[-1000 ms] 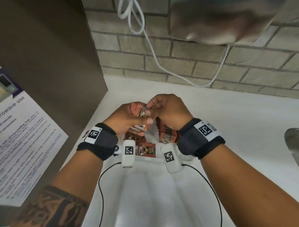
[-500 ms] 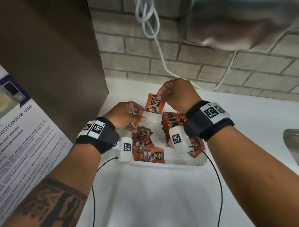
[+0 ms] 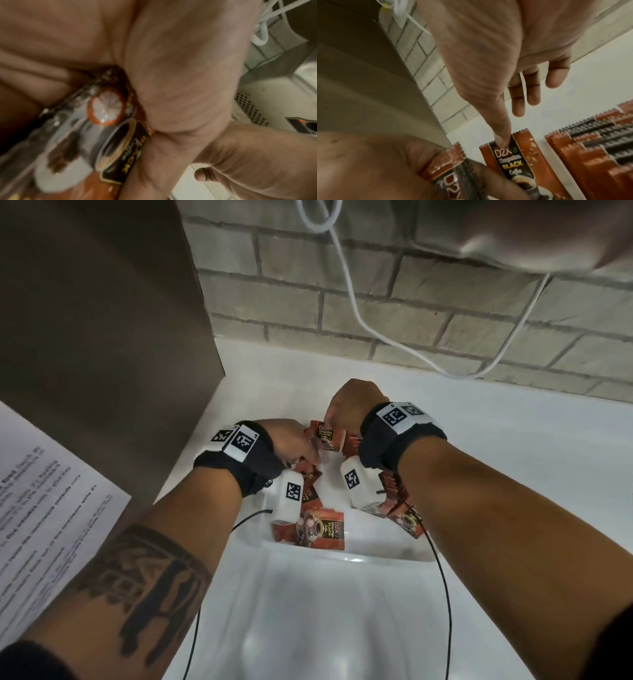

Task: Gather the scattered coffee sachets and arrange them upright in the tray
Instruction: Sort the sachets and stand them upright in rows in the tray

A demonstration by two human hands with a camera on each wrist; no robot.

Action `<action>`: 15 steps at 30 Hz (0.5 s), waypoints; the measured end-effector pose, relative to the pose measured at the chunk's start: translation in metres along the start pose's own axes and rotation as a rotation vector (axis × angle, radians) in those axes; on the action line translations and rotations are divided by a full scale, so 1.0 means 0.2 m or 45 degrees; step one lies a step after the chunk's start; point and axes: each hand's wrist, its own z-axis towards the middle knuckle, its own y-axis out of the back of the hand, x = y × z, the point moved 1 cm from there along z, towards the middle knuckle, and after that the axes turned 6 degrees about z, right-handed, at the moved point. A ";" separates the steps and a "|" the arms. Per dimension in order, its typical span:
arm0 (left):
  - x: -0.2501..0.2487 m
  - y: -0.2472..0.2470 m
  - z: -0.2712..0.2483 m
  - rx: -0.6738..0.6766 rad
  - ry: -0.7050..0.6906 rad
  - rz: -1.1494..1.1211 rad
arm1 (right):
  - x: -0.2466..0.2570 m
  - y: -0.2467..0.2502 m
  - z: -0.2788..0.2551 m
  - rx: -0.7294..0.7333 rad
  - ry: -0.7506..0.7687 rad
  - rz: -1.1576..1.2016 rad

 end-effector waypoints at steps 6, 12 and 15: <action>-0.05 0.01 0.08 0.035 0.031 0.166 | 0.00 -0.01 0.03 0.196 0.009 -0.086; -0.10 0.00 0.10 0.032 0.003 0.326 | -0.02 -0.02 0.05 0.136 -0.036 -0.068; -0.11 0.01 0.11 0.053 0.014 0.363 | -0.03 -0.01 0.04 0.117 0.036 -0.106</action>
